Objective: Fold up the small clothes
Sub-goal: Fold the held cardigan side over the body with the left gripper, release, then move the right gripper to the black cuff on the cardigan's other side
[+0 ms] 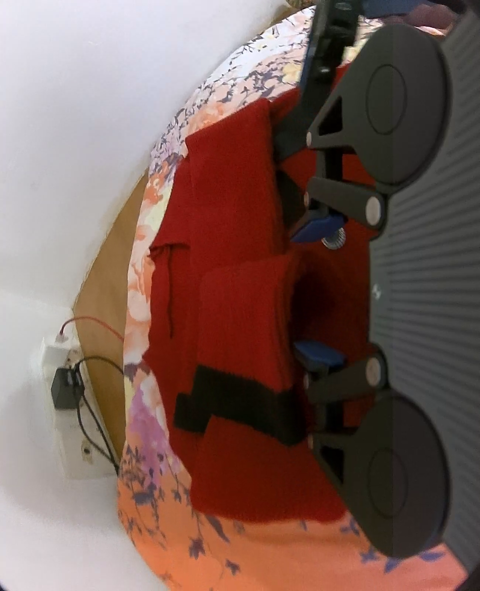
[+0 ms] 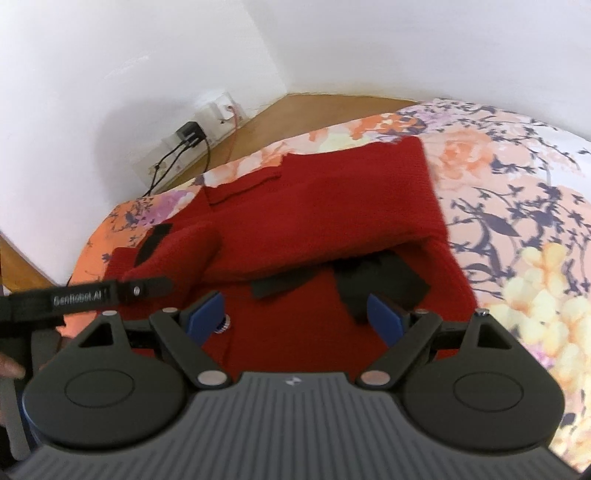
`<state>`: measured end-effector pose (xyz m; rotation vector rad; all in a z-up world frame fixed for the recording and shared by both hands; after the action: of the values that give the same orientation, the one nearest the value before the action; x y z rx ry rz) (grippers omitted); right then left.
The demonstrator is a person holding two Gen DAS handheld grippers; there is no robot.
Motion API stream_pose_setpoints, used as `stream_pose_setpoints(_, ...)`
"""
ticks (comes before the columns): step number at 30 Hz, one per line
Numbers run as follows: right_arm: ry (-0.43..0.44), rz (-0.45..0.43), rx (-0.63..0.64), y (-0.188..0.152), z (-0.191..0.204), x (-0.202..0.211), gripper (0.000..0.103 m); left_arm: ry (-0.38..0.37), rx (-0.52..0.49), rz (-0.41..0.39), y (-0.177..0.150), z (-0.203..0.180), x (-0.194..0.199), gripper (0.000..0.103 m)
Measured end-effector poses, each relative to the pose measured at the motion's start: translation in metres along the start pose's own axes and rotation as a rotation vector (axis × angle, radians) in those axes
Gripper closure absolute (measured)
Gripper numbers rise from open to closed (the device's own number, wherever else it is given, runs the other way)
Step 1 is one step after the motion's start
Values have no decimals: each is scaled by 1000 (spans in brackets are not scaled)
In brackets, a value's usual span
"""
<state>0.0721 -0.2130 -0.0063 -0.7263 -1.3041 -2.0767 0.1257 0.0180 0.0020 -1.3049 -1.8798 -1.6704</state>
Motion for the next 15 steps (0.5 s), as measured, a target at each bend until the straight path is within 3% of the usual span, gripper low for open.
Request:
stream_pose_setpoints(9, 109, 81, -4, 11, 33, -39, 14, 53, 66, -29, -18, 44, 32, 43)
stream_pose_setpoints(15, 171, 154, 11, 17, 61, -73, 14, 131, 155, -33, -31, 77, 41, 43)
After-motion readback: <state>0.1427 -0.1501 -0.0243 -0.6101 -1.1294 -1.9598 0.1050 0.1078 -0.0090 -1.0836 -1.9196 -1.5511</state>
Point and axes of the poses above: each gripper's, at about its wrist camera, not at the fingertips, and x roughly against the way its jaws point, z to its left, y to its top, the point moved 2 cm from there along -x, roughly the way its jaws point, and after that the axes turned 4 degrees about -y, right-handed, at the moved point
